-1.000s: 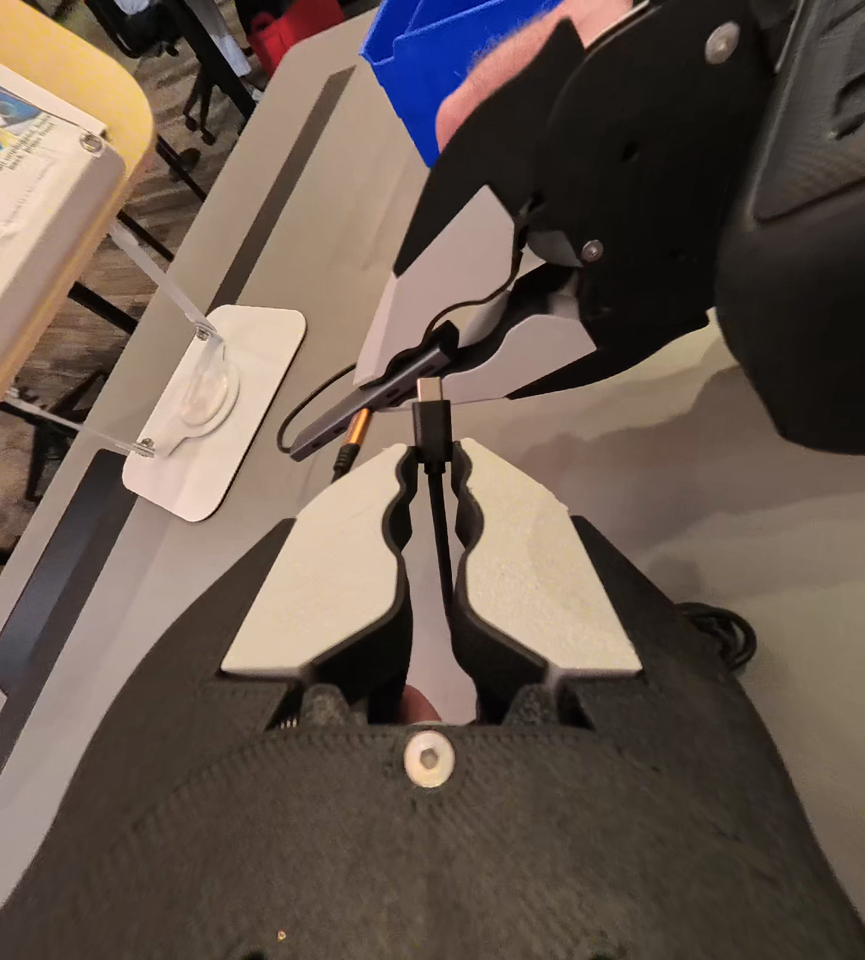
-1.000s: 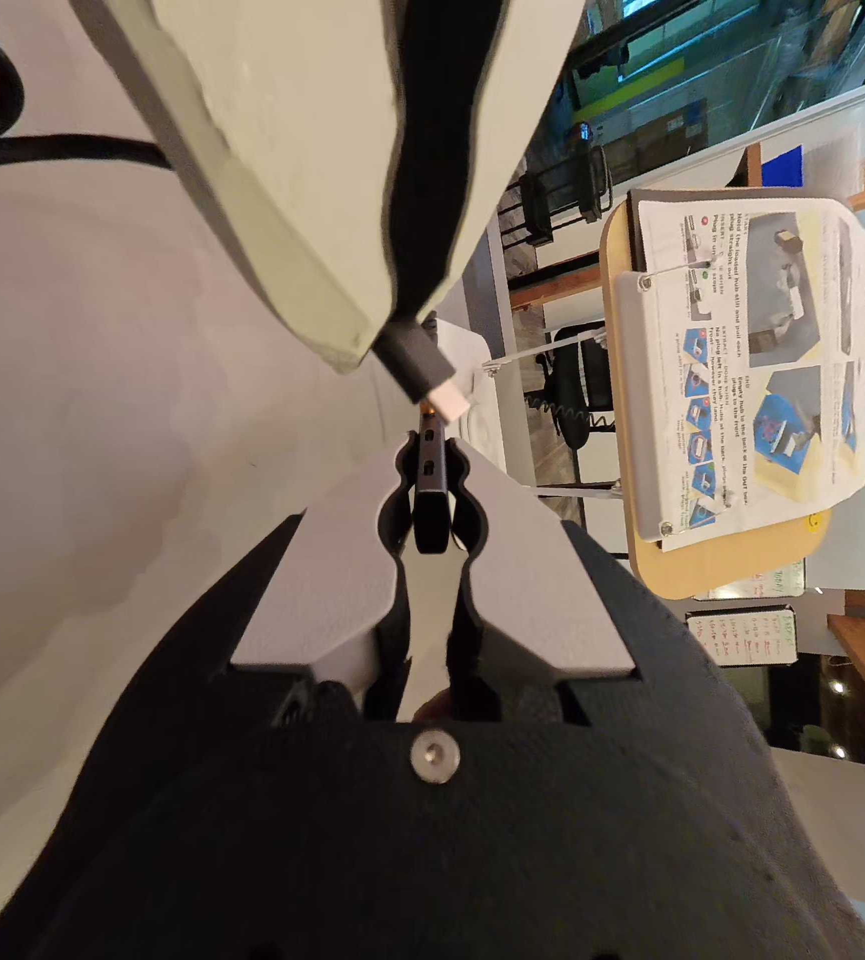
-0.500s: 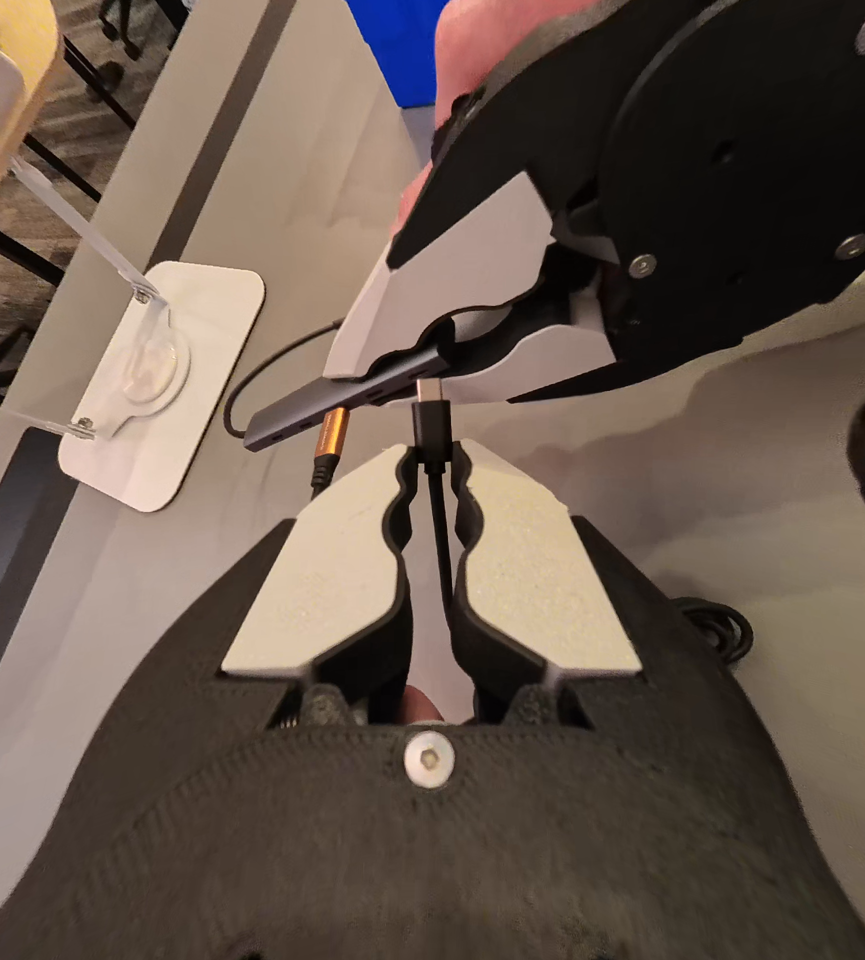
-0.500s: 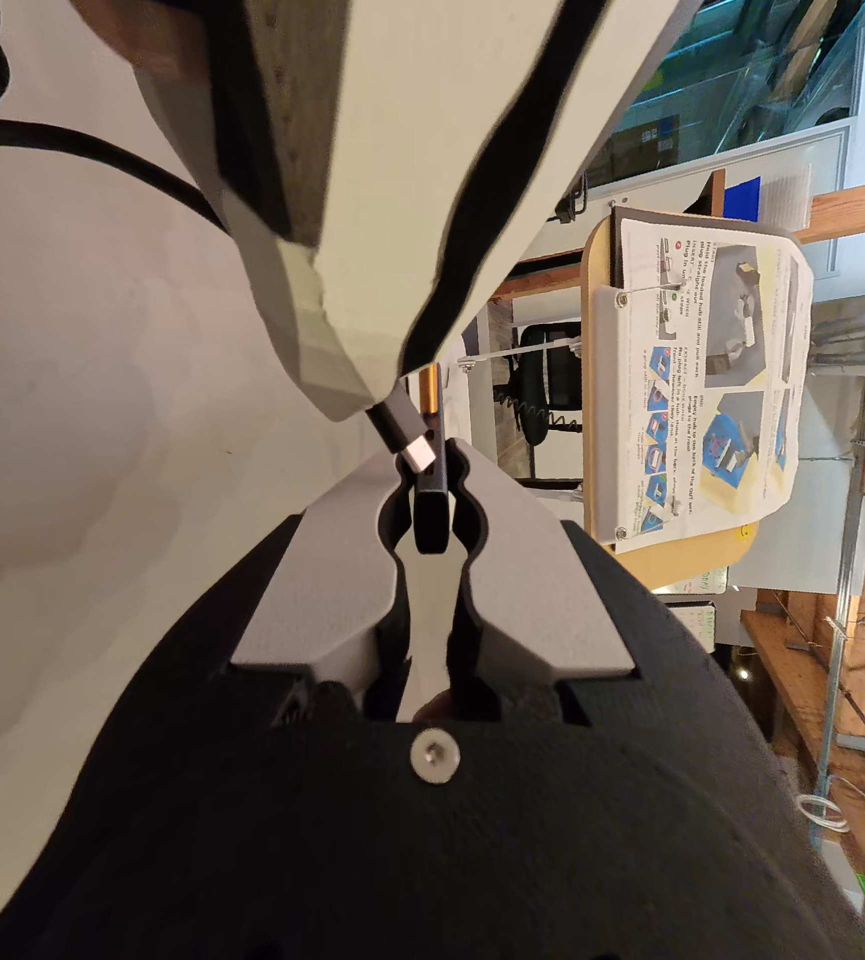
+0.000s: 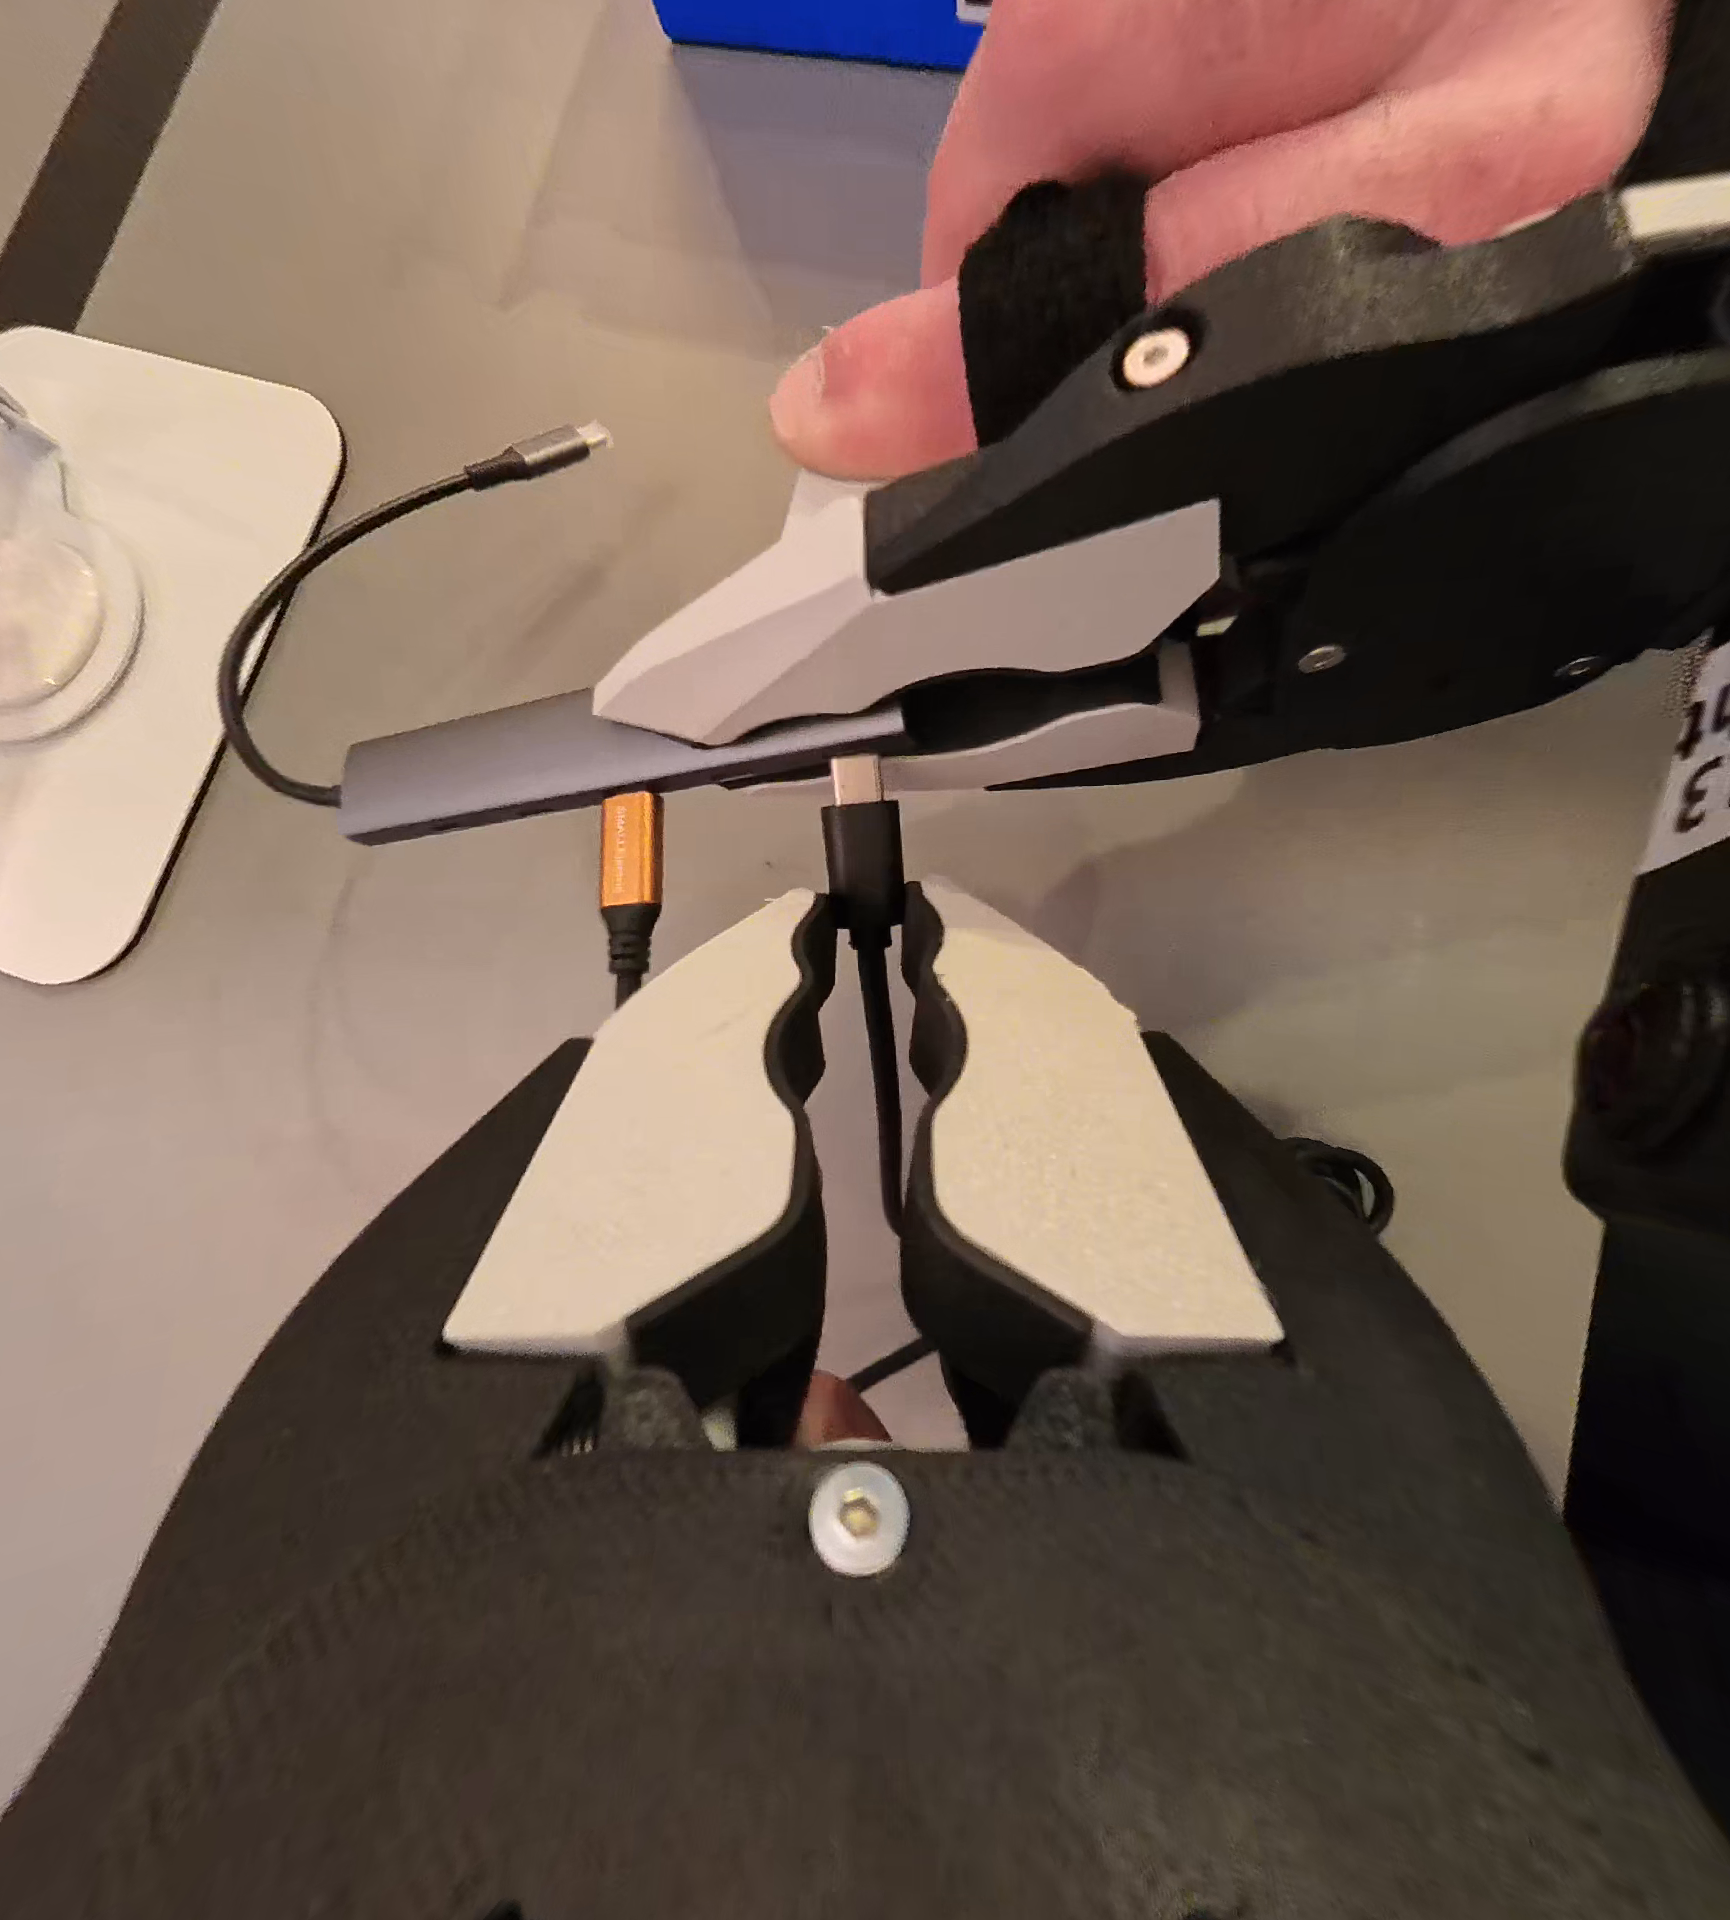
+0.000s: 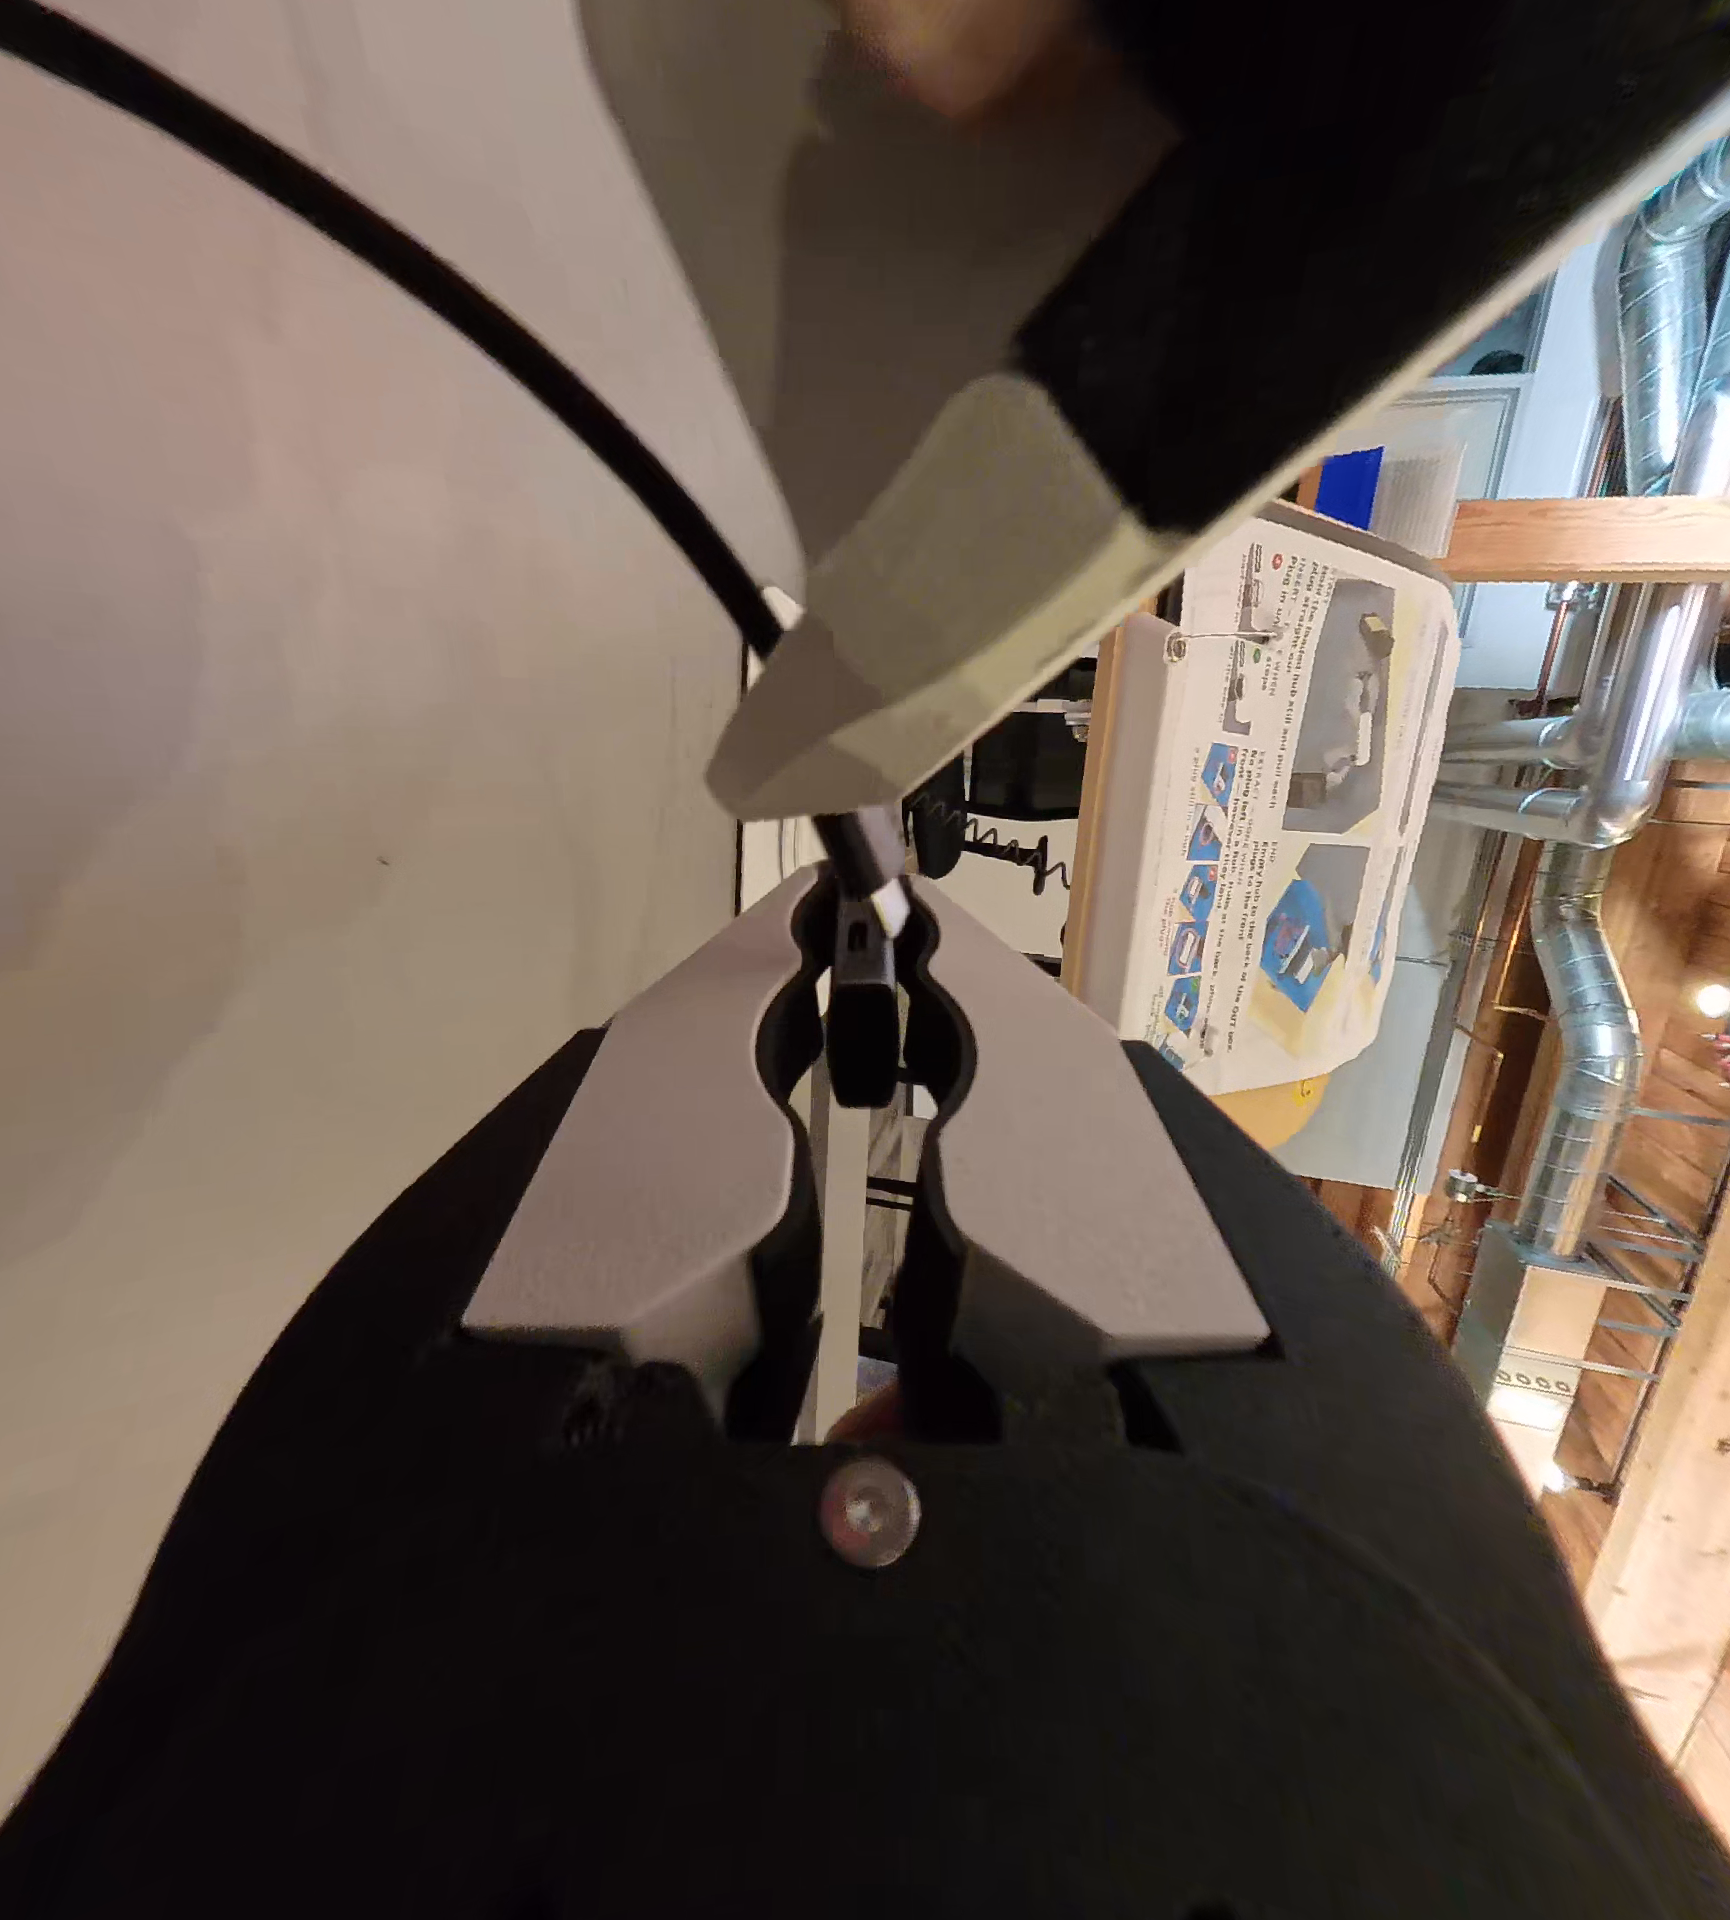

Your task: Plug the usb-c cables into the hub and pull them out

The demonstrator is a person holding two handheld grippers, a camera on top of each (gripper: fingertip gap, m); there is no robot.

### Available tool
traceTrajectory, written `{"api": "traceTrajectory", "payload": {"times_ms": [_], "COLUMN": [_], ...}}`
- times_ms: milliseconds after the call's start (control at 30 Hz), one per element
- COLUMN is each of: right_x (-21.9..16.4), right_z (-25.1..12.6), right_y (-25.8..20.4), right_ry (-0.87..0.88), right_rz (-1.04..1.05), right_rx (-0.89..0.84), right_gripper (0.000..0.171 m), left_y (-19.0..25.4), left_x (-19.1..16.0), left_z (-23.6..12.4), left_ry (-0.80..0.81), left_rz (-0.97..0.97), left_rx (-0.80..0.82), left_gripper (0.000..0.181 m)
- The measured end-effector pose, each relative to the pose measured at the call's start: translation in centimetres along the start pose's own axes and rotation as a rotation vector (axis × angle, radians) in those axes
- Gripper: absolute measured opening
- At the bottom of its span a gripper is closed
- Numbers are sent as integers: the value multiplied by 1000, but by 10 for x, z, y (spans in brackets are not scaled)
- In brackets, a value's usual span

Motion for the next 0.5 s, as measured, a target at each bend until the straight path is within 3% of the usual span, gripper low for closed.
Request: {"api": "traceTrajectory", "payload": {"times_ms": [500], "right_x": [-2], "right_z": [4], "right_y": [-6], "right_ry": [-13], "right_rz": [-19], "right_rx": [-9], "right_gripper": [7], "left_y": [0], "left_x": [-6], "left_z": [7], "left_ry": [-104], "left_rz": [9], "left_rx": [-40], "left_gripper": [12]}}
Point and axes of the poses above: each gripper's, where its closed fingertips meet, z out along the fingers, x out of its top, y = z × x across the jaws, the point moved 1 cm from there along -z, back along the fingers, and after that the axes turned 6 degrees about z, right-handed, at the moved point
